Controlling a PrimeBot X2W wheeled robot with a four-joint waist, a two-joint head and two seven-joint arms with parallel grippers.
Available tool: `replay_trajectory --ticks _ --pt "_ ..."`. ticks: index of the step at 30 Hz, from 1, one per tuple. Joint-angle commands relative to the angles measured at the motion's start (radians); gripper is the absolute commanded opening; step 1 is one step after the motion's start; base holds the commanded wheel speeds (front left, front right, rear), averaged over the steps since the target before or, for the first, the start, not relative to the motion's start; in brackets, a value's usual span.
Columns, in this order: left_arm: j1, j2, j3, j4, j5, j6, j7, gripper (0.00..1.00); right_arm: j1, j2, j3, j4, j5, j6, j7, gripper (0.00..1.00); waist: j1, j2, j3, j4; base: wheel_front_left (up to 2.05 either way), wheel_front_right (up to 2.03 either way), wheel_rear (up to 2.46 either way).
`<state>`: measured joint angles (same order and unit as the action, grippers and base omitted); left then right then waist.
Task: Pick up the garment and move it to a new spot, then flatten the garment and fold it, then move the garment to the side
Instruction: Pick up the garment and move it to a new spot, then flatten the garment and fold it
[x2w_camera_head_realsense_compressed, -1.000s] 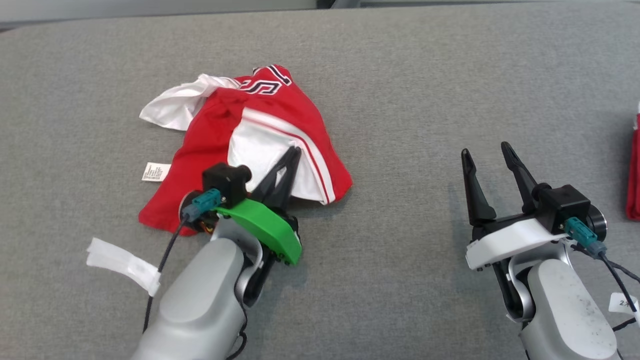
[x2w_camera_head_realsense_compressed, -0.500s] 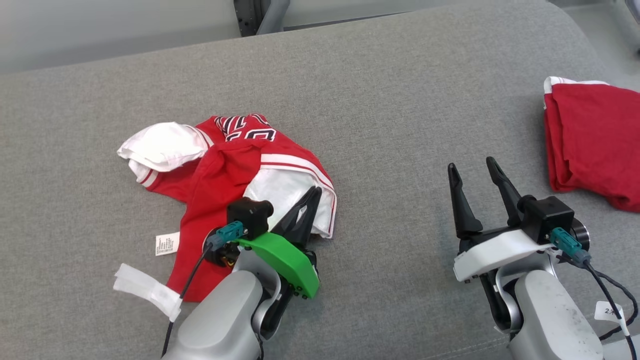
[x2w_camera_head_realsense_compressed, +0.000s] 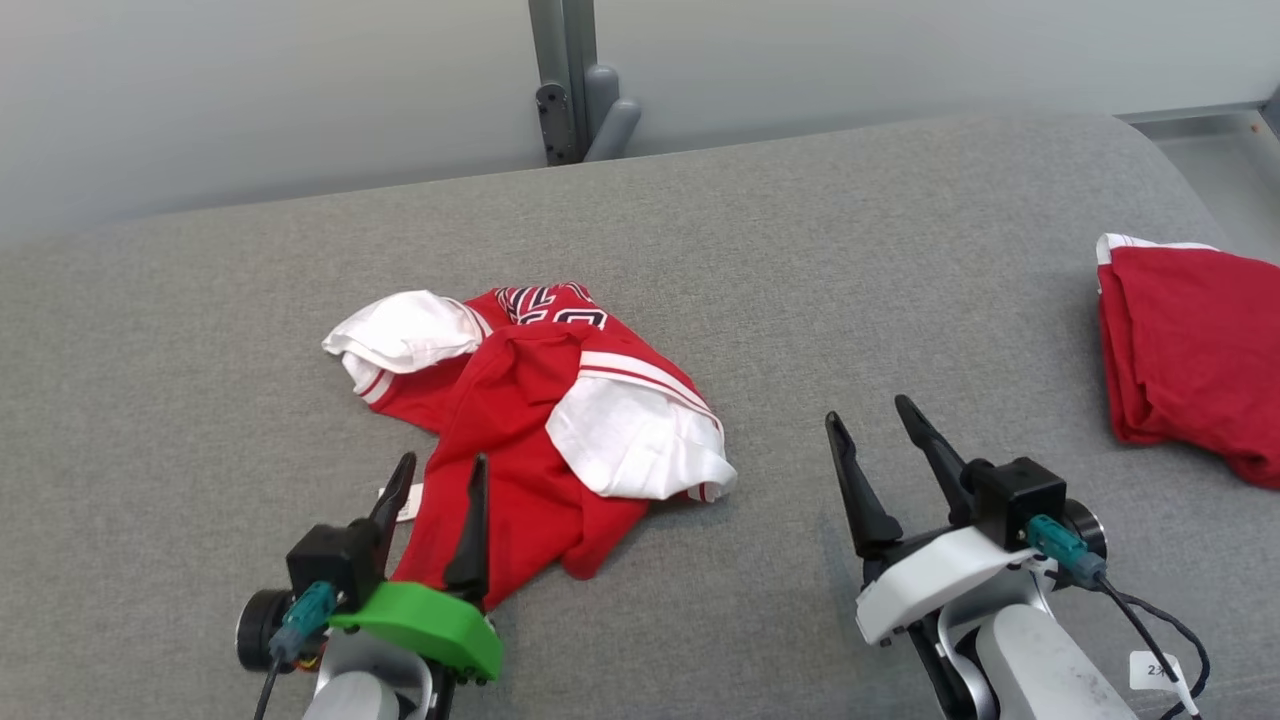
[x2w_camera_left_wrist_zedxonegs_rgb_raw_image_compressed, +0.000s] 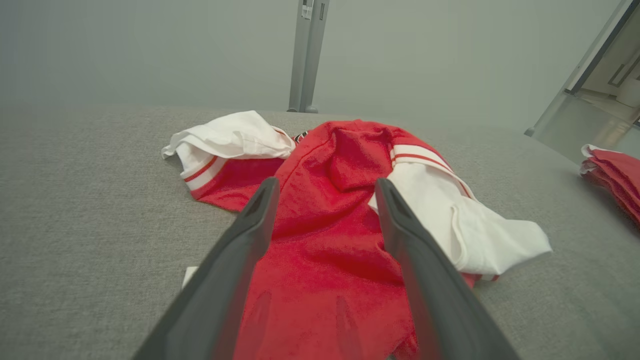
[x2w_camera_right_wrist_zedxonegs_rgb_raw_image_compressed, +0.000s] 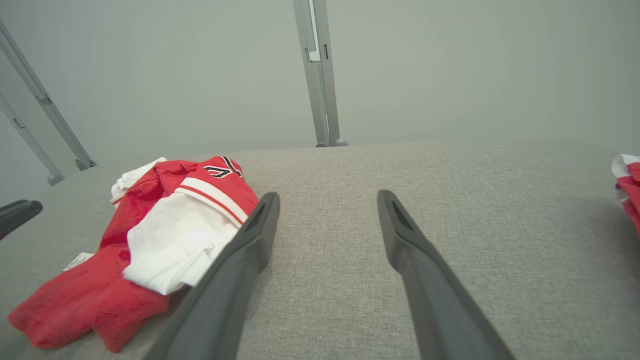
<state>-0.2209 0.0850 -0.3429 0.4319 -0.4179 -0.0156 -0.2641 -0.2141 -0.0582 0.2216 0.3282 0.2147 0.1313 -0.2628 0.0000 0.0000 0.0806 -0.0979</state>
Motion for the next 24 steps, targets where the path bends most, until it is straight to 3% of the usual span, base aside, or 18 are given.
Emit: replay_trajectory --ticks 1,12,15,24 --pt "0.067 0.001 0.053 -0.032 0.045 0.008 0.0 1.0 0.019 -0.001 0.02 0.016 0.012 -0.001 -0.003 1.0 0.0 0.0 -0.042 0.044 0.0 0.0 0.0" --pt "0.213 -0.029 0.188 -0.052 0.147 -0.036 0.0 1.0 0.001 -0.006 0.157 0.074 0.029 -0.001 -0.003 1.0 0.0 0.0 -0.025 0.127 0.0 0.0 0.0" --pt "0.193 -0.033 0.183 -0.044 0.148 -0.049 0.0 1.0 -0.04 -0.01 0.199 0.108 0.028 -0.001 -0.003 1.0 0.0 0.0 -0.007 0.164 0.0 0.0 0.0" --pt "0.156 -0.033 0.132 -0.037 0.079 -0.037 0.0 1.0 -0.132 -0.017 0.182 0.267 0.038 -0.001 -0.003 1.0 0.0 0.0 0.049 0.241 0.0 0.0 0.0"
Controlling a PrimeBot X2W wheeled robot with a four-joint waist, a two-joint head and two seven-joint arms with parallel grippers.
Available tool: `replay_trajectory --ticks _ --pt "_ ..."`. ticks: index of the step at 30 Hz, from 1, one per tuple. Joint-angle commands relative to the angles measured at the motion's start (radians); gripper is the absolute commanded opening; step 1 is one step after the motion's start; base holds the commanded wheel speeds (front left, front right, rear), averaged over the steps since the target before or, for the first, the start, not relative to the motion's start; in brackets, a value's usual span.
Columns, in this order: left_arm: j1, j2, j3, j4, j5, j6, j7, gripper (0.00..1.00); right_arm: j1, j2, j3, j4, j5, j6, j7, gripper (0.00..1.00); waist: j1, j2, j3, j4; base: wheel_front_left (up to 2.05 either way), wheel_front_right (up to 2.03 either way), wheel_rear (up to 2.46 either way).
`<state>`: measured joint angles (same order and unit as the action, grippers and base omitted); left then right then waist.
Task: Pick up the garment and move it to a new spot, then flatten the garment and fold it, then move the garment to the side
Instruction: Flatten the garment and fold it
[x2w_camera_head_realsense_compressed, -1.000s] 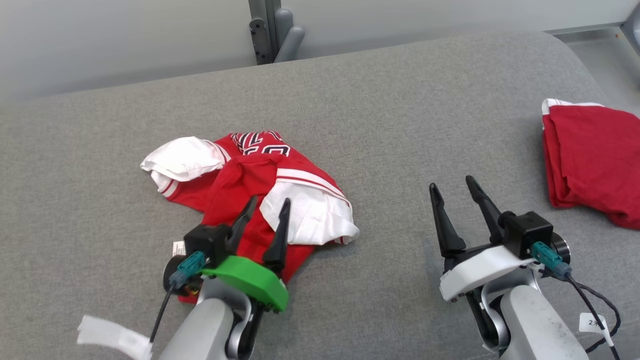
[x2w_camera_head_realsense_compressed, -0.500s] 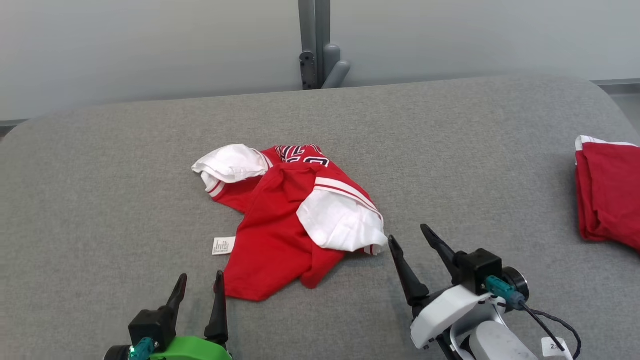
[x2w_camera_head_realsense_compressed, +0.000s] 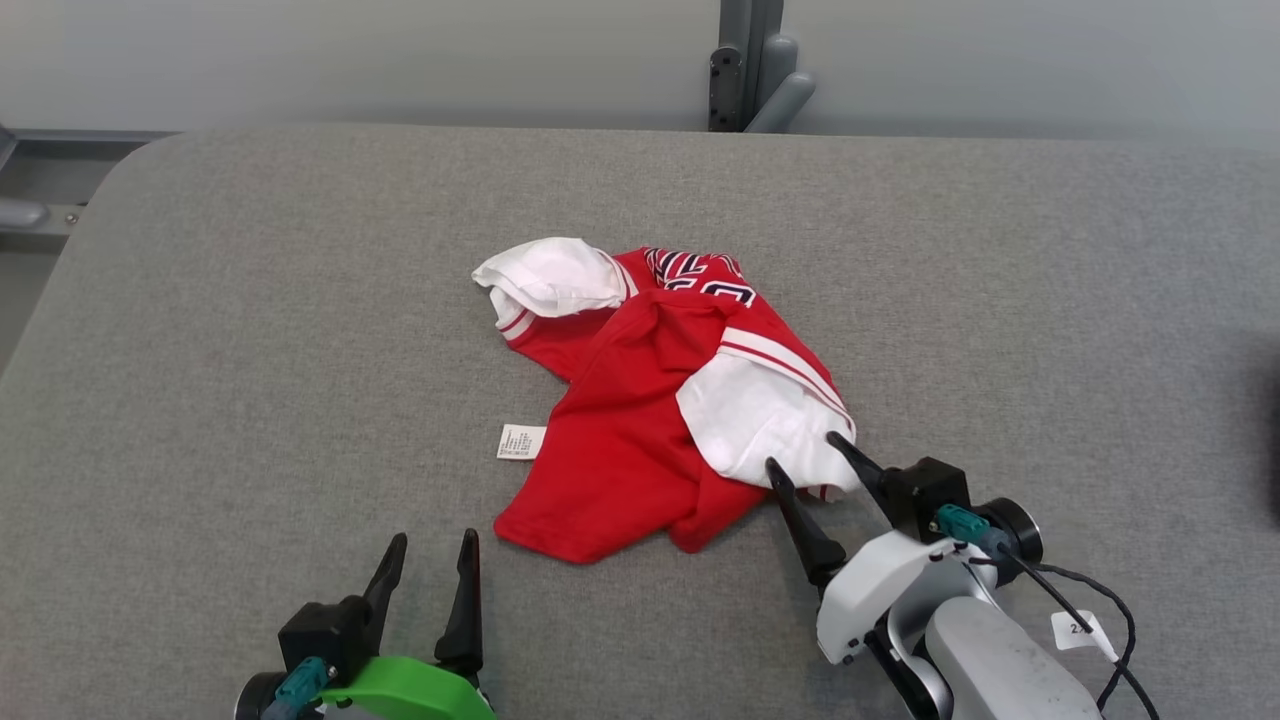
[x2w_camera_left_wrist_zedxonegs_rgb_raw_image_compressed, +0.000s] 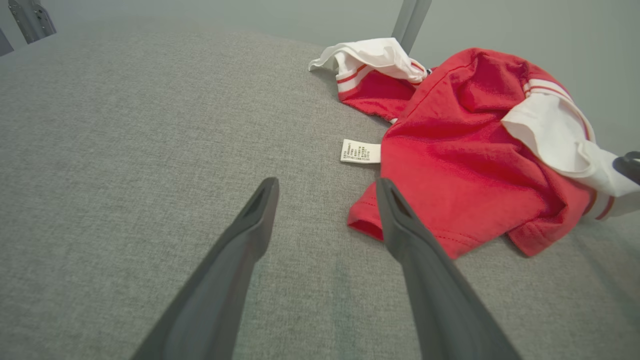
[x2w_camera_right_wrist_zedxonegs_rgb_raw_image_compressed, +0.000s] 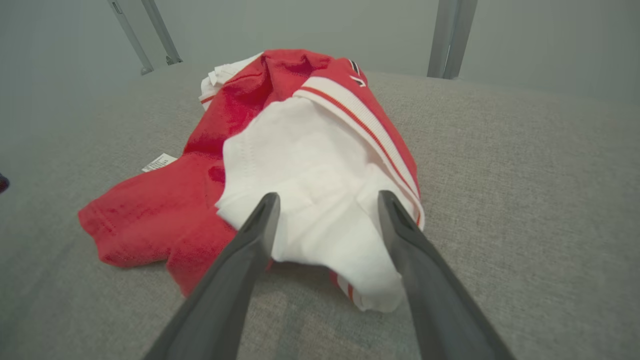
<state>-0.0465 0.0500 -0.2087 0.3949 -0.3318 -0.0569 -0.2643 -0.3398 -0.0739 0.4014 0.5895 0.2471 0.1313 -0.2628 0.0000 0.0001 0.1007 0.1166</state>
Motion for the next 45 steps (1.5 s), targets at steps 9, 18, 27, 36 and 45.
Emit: replay_trajectory --ticks 9,18,27,36,45 --pt "-0.041 0.002 -0.018 -0.01 -0.05 0.014 0.0 1.0 -0.041 -0.011 0.024 0.097 0.04 -0.001 -0.003 0.0 0.0 -0.0001 0.047 0.023 0.0 0.0 0.0" --pt "-0.069 0.002 -0.076 -0.024 -0.08 0.009 0.0 1.0 -0.209 -0.148 -0.083 -0.128 -0.007 -0.001 -0.003 0.0 0.0 -0.0001 0.067 0.038 0.0 0.0 0.0" --pt "-0.086 0.002 -0.163 0.0 -0.109 0.011 0.0 1.0 -0.646 -0.302 0.021 -0.037 -0.06 -0.001 -0.003 0.0 0.0 -0.0001 0.072 0.124 0.0 0.0 0.0" --pt "-0.054 0.002 -0.155 -0.004 -0.11 0.03 0.0 1.0 -0.546 -0.38 0.026 -0.033 -0.001 -0.001 -0.003 0.0 0.0 -0.0001 0.05 0.098 0.0 0.0 0.0" --pt "-0.091 0.002 -0.11 0.008 -0.06 0.012 0.0 1.0 -0.065 -0.396 -0.133 -0.171 0.062 -0.001 -0.003 0.0 0.0 -0.0001 0.065 -0.026 0.0 0.0 0.0"
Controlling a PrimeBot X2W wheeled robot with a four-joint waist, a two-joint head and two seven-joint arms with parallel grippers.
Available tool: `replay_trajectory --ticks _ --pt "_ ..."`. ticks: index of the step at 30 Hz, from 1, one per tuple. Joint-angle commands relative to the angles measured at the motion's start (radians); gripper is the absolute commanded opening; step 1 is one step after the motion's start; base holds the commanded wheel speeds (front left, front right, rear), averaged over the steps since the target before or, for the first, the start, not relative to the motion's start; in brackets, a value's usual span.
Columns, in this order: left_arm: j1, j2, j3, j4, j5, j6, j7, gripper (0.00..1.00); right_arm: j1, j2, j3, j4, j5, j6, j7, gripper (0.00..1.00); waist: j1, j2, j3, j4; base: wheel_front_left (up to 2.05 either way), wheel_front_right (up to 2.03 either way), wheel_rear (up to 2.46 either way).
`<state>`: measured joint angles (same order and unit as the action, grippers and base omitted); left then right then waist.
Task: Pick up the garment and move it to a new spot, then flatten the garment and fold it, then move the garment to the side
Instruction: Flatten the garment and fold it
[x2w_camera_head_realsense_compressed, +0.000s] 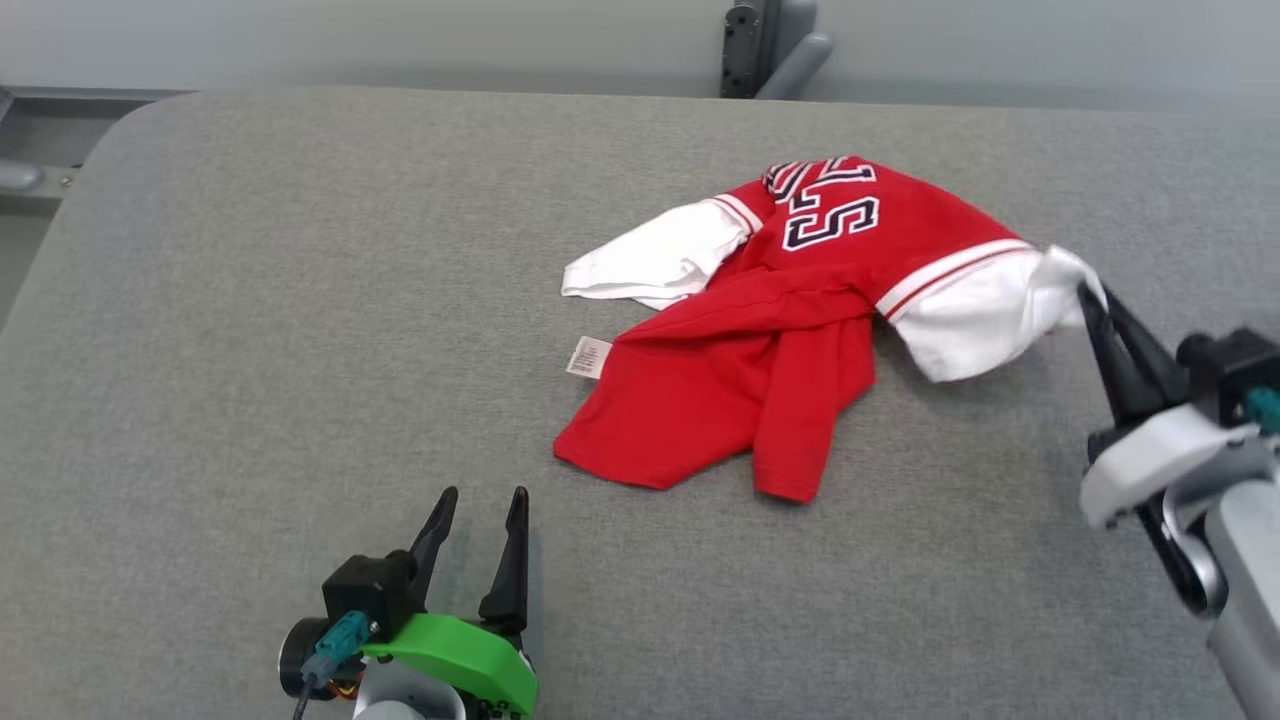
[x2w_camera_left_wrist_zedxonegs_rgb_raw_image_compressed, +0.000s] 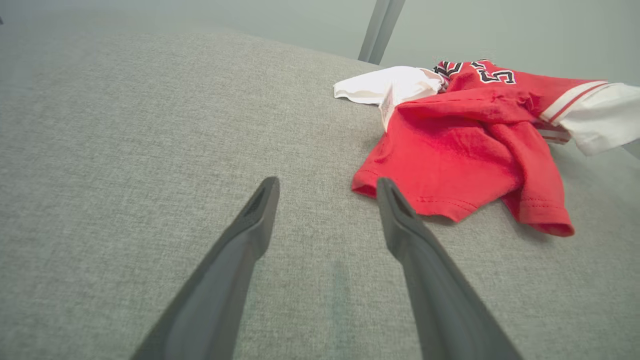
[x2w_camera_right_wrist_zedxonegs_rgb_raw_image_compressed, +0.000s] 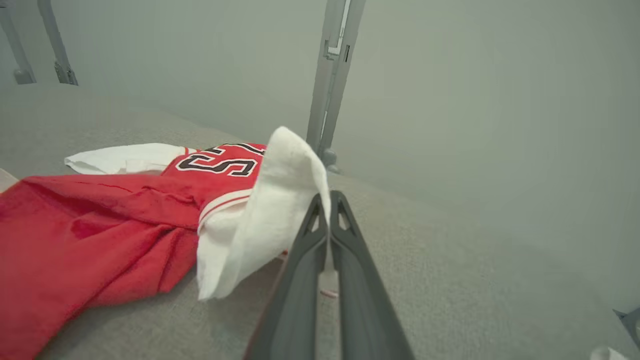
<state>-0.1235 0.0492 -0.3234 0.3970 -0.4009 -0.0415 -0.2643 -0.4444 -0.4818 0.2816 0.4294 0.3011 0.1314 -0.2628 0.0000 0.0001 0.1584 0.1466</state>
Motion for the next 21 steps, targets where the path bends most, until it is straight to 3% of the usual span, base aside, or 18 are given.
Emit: replay_trajectory --ticks 1,3,5,6,8,14,21 --pt "-0.018 0.003 0.008 0.008 0.013 -0.005 0.0 1.0 0.085 0.02 -0.03 -0.019 0.005 -0.001 -0.003 0.0 0.0 -0.0001 0.008 -0.068 0.0 0.0 0.0" --pt "-0.023 0.003 0.017 0.014 0.023 -0.009 0.0 1.0 0.157 0.044 -0.068 -0.02 -0.001 -0.001 -0.003 0.0 0.0 -0.0001 0.005 -0.09 0.0 0.0 0.0" --pt "-0.023 0.003 0.023 0.024 0.035 -0.01 0.0 1.0 0.209 0.064 -0.132 -0.009 -0.015 -0.001 -0.003 0.48 0.0 -0.0001 -0.003 -0.112 0.0 0.0 0.0" --pt "-0.023 0.003 0.026 0.027 0.041 -0.011 0.0 1.0 0.234 0.081 -0.166 -0.001 -0.019 -0.001 -0.003 1.0 0.0 -0.0001 -0.008 -0.121 0.0 0.0 0.0" --pt "-0.018 0.003 0.035 0.04 0.056 -0.009 0.0 1.0 0.271 0.105 -0.216 0.036 -0.039 -0.001 -0.003 1.0 0.0 -0.0001 -0.018 -0.139 0.0 0.0 0.0" --pt "-0.004 0.003 0.061 0.061 0.074 -0.007 0.0 1.0 0.311 0.193 -0.354 -0.085 -0.105 -0.001 -0.003 1.0 0.0 -0.0001 -0.038 -0.174 0.0 0.0 0.0" --pt "-0.061 0.004 0.09 0.093 0.144 0.005 0.0 1.0 0.347 0.267 -0.338 -0.138 -0.14 -0.001 -0.003 1.0 0.0 -0.0001 -0.016 -0.198 0.0 0.0 0.0"
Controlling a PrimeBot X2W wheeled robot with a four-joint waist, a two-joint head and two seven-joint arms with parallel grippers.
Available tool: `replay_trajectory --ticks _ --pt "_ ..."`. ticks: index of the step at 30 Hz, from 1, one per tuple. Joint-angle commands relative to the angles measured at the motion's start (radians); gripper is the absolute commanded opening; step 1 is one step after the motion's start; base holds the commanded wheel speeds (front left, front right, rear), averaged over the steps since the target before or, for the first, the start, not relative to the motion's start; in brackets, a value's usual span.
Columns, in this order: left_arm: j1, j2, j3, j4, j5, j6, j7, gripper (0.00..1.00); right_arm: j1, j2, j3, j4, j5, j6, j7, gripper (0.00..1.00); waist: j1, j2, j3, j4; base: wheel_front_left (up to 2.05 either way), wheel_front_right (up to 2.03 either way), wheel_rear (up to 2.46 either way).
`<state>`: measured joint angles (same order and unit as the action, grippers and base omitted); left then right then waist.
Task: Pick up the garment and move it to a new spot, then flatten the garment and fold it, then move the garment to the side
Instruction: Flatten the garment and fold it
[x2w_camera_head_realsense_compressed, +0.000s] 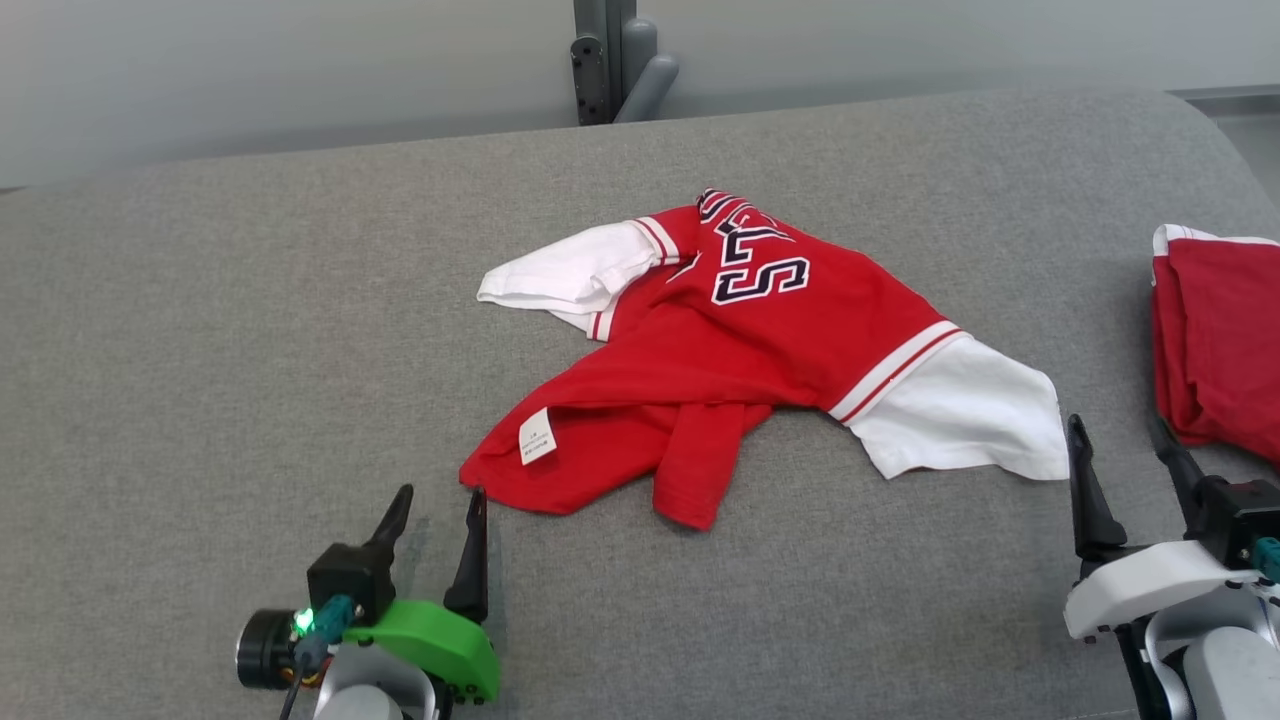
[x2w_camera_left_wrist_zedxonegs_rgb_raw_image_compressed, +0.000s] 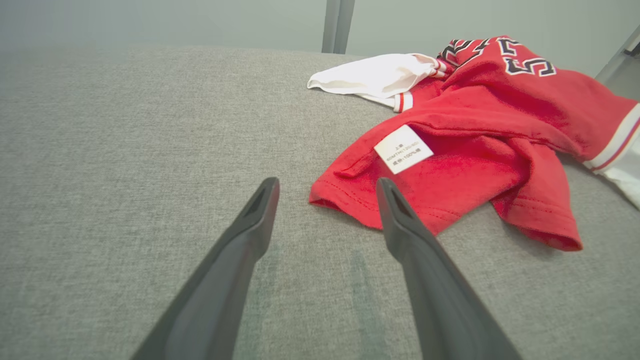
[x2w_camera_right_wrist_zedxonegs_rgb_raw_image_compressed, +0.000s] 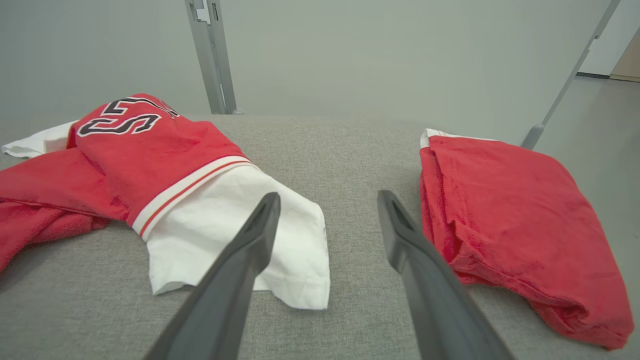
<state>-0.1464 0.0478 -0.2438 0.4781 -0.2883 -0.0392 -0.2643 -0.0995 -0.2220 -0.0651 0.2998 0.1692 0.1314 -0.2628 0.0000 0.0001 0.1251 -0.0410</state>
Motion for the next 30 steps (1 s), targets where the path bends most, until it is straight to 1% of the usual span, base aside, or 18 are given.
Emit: replay_trajectory --ticks 1,6,9,13,16,17,18,19,21,24,28,30 --pt "-0.038 0.005 0.011 0.012 0.032 0.003 0.0 1.0 0.002 0.007 0.009 -0.008 -0.008 -0.001 -0.003 1.0 0.0 -0.0001 0.018 -0.011 0.0 0.0 0.0" --pt "-0.127 0.018 0.032 0.102 0.1 -0.024 0.0 1.0 -0.037 0.026 0.039 -0.02 -0.014 -0.001 -0.003 1.0 0.0 -0.0001 0.068 -0.036 0.0 0.0 0.0" --pt "-0.172 0.03 0.021 0.194 0.138 -0.038 0.001 1.0 -0.052 0.026 0.054 -0.021 -0.011 -0.001 -0.003 1.0 0.0 -0.0001 0.087 -0.049 0.0 0.0 0.0" --pt "-0.219 0.038 0.007 0.301 0.165 -0.036 0.002 1.0 -0.072 0.026 0.062 -0.02 -0.007 -0.001 -0.003 1.0 0.0 -0.0001 0.099 -0.064 0.0 0.0 0.0" --pt "-0.233 0.04 0.011 0.323 0.177 -0.037 0.002 1.0 -0.073 0.03 0.06 -0.024 -0.006 -0.001 -0.003 1.0 0.0 -0.0001 0.104 -0.07 0.0 0.0 0.0" --pt "-0.238 0.04 0.009 0.322 0.182 -0.038 0.002 0.94 -0.074 0.031 0.059 -0.024 -0.006 -0.001 -0.003 1.0 0.0 -0.0001 0.106 -0.071 0.0 0.0 0.0" --pt "-0.241 0.041 0.002 0.324 0.19 -0.043 0.002 0.49 -0.076 0.031 0.059 -0.024 -0.005 -0.001 -0.003 1.0 0.0 -0.0001 0.107 -0.072 0.0 0.0 0.0" --pt "-0.244 0.041 -0.005 0.33 0.195 -0.049 0.002 0.0 -0.077 0.032 0.058 -0.024 -0.005 -0.001 -0.003 1.0 0.0 -0.0001 0.107 -0.072 0.0 0.0 0.0" --pt "-0.25 0.045 -0.017 0.342 0.205 -0.057 0.003 0.0 -0.08 0.035 0.058 -0.022 -0.002 -0.001 -0.003 1.0 0.0 -0.0001 0.106 -0.074 0.0 0.0 0.0" --pt "-0.284 0.081 -0.027 0.309 0.23 -0.059 0.001 0.0 -0.087 0.041 0.05 -0.025 0.001 -0.001 -0.003 1.0 0.0 -0.0001 0.096 -0.076 0.0 0.0 0.0" --pt "-0.352 0.147 -0.029 0.217 0.277 -0.043 0.0 0.0 -0.08 0.058 0.038 -0.022 0.002 -0.001 -0.003 1.0 0.0 -0.0001 0.067 -0.075 0.0 0.0 0.0" --pt "-0.392 0.186 -0.034 0.136 0.305 -0.031 0.0 0.0 -0.071 0.068 0.035 -0.014 0.002 -0.001 -0.003 1.0 0.0 -0.0001 0.052 -0.072 0.0 0.0 0.0"
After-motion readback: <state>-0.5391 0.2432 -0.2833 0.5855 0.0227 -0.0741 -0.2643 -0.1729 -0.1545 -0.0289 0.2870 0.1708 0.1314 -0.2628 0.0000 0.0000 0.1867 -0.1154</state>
